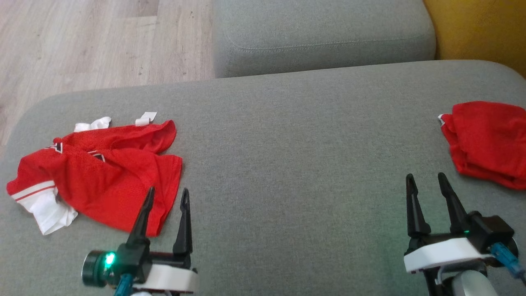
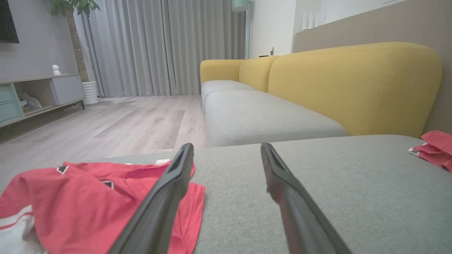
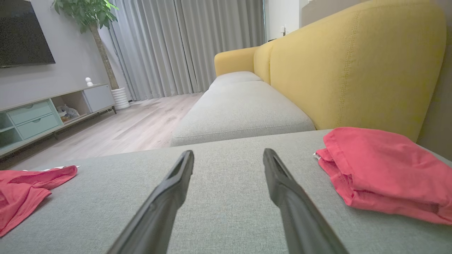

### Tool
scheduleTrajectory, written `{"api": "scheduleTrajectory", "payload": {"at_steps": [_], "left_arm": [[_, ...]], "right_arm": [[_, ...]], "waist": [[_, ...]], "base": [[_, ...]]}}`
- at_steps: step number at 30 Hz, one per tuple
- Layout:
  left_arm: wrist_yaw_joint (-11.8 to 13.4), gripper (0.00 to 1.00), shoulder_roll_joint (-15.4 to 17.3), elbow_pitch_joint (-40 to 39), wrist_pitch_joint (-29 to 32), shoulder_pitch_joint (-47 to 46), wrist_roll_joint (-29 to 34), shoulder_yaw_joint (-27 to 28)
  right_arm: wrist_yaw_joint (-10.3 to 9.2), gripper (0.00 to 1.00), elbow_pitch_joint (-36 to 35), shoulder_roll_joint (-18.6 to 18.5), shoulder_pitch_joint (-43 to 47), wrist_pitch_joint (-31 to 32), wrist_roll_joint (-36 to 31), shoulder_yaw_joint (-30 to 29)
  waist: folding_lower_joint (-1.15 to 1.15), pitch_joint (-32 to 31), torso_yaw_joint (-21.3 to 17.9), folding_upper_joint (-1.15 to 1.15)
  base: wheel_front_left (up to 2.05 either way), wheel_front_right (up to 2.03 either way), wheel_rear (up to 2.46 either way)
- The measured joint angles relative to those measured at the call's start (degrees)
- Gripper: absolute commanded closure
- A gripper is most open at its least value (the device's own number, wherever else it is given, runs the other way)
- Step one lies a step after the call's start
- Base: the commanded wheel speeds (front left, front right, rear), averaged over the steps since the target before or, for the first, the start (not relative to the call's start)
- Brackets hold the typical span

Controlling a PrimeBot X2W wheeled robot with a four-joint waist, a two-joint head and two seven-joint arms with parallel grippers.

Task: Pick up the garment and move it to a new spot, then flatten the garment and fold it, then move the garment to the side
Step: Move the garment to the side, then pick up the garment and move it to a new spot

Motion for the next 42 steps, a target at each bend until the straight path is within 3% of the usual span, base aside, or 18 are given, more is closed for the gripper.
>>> {"api": "scheduleTrajectory", "payload": {"at_steps": [6, 18, 42], "left_arm": [[1.14, 0.00, -0.02, 0.89, 0.01, 1.71, 0.90, 0.51], [1.14, 0.00, -0.09, 1.34, 0.00, 1.63, 0.98, 0.53], [1.20, 0.00, 1.11, 2.91, 0.01, 2.08, 1.33, 4.64]], "right_arm": [[-0.01, 0.00, -1.89, 0.00, 0.40, 0.00, 0.00, -0.11], [0.00, 0.00, -2.86, 0.00, 0.67, -0.14, 0.51, -0.25], [-0.01, 0.00, -3.14, 0.00, 4.04, -0.14, 6.59, 10.76]], "waist": [[0.00, -0.15, -0.11, 0.00], [0.00, -0.36, 0.72, 0.00], [0.00, -3.21, 18.37, 0.00]], "base": [[0.00, 0.00, 0.00], [0.00, 0.00, 0.00], [0.00, 0.00, 0.00]]}}
